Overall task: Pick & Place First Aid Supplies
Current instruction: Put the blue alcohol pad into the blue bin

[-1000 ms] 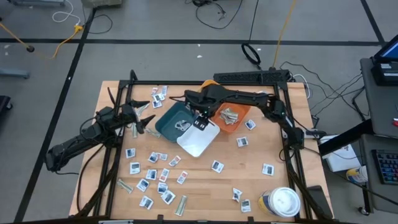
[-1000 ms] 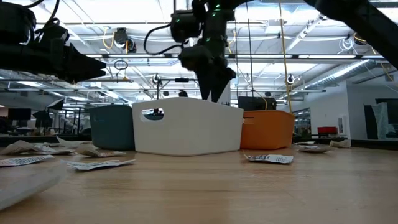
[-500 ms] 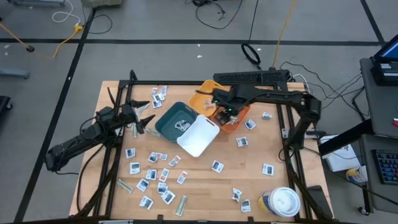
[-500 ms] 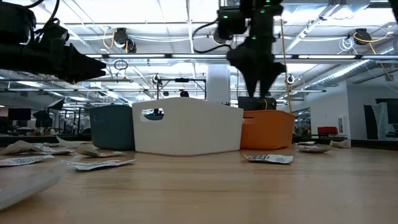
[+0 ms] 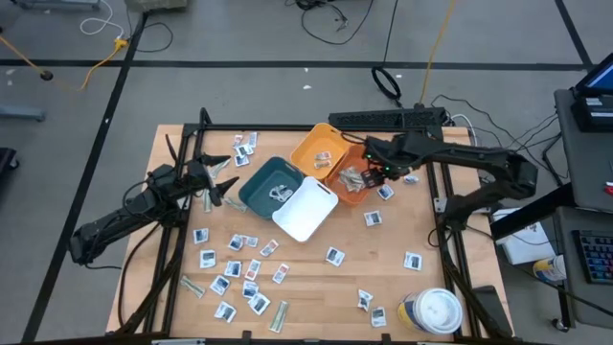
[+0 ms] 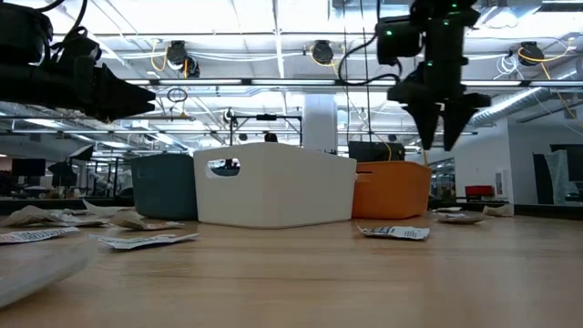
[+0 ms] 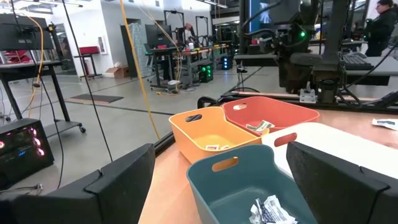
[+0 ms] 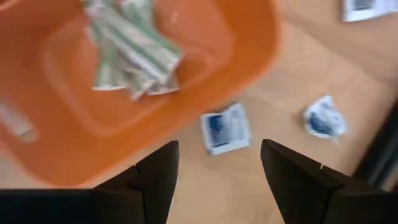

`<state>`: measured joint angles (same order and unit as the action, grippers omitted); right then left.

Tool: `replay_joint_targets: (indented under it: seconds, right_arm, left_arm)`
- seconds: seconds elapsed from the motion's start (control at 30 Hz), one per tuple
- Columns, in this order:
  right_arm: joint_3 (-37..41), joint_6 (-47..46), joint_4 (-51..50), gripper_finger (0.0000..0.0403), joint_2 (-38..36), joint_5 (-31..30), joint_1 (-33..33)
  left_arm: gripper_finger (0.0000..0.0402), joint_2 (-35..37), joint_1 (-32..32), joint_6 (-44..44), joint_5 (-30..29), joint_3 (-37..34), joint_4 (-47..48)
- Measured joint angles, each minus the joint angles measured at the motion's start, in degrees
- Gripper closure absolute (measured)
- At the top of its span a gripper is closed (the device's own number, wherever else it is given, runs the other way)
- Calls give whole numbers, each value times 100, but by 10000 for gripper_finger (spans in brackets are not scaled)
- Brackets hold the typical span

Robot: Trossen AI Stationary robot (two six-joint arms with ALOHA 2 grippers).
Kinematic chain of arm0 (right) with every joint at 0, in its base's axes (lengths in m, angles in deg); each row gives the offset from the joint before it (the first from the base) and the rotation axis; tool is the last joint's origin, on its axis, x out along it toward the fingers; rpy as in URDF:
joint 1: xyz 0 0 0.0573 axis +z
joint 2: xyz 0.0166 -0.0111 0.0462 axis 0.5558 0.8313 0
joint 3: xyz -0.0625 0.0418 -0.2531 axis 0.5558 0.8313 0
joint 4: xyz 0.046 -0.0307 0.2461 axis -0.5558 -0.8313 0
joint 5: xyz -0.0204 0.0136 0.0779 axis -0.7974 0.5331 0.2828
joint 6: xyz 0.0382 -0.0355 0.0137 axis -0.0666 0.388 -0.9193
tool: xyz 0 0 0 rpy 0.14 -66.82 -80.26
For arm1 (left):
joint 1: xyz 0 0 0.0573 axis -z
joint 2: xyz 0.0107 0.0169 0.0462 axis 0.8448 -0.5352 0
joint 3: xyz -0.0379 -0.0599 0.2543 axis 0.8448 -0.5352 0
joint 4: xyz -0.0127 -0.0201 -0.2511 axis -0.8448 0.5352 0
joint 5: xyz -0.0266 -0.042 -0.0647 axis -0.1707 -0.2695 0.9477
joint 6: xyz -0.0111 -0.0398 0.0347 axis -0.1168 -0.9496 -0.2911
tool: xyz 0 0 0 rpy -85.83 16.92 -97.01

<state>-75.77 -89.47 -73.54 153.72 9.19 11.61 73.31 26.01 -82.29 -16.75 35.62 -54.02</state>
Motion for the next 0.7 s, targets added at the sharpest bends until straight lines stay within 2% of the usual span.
replay_joint_targets:
  seconds: [0.27,0.7]
  right_arm:
    - [660,-32,142,181,-402,-52,-184]
    - [1839,97,1559,181,-394,-321,-48]
  left_arm:
    - [34,0,2,0,1,2,0]
    - [34,0,2,0,1,1,0]
